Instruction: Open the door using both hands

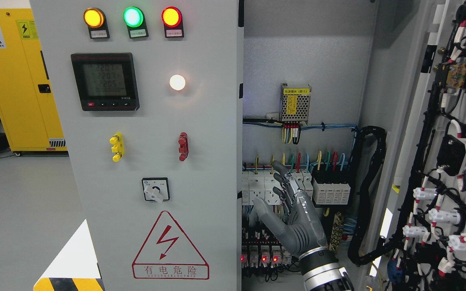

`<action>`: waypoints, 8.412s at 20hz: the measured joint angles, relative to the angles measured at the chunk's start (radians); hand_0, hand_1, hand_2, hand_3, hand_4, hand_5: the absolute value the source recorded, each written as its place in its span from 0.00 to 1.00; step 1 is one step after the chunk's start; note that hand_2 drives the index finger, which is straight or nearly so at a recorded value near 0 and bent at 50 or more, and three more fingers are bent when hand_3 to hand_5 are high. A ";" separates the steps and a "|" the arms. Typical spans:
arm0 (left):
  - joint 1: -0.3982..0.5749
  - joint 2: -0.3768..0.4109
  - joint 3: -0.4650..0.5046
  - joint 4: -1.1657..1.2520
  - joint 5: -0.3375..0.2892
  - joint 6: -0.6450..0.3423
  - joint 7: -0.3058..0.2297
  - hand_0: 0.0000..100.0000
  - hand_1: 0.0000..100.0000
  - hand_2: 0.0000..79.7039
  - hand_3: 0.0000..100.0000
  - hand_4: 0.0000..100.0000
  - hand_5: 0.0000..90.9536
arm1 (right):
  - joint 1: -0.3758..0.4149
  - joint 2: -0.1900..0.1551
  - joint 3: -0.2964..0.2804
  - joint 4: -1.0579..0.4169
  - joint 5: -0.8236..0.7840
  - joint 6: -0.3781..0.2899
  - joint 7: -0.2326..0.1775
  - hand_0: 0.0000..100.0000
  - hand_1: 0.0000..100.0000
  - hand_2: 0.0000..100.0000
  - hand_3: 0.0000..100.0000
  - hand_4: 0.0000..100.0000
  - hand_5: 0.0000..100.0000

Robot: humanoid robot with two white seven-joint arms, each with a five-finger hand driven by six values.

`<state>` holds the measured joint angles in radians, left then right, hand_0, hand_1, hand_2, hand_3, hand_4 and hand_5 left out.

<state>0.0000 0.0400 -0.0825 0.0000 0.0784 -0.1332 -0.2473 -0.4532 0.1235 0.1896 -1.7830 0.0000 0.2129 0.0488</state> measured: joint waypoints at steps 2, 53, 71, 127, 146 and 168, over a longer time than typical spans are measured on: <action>0.000 0.001 0.000 0.000 0.002 -0.004 0.002 0.12 0.56 0.00 0.00 0.00 0.00 | -0.030 0.001 -0.003 0.033 0.000 0.000 0.000 0.00 0.50 0.04 0.00 0.00 0.00; -0.047 0.000 0.002 0.000 0.007 -0.005 -0.004 0.12 0.56 0.00 0.00 0.00 0.00 | -0.323 0.009 -0.125 0.380 -0.199 0.073 0.446 0.00 0.50 0.04 0.00 0.00 0.00; -0.051 -0.001 0.003 0.000 0.007 -0.005 -0.004 0.12 0.56 0.00 0.00 0.00 0.00 | -0.340 0.003 -0.176 0.412 -0.310 0.118 0.587 0.00 0.50 0.04 0.00 0.00 0.00; -0.056 -0.017 0.003 0.000 0.008 -0.005 -0.005 0.12 0.56 0.00 0.00 0.00 0.00 | 0.059 -0.012 0.442 0.094 -0.288 0.194 0.559 0.00 0.50 0.04 0.00 0.00 0.00; -0.054 -0.036 0.002 0.000 0.002 -0.005 -0.008 0.12 0.56 0.00 0.00 0.00 0.00 | -0.057 0.017 0.613 0.105 -0.471 0.197 0.474 0.00 0.50 0.04 0.00 0.00 0.00; 0.027 -0.036 0.004 -0.112 0.008 -0.067 -0.002 0.12 0.56 0.00 0.00 0.00 0.00 | 0.264 -0.094 0.344 -0.011 -0.234 -0.053 0.313 0.00 0.50 0.04 0.00 0.00 0.00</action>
<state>0.0266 0.0044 -0.0786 -0.1122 0.0861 -0.2005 -0.2490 -0.1888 0.0292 0.5334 -1.7941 -0.2335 0.1600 0.3618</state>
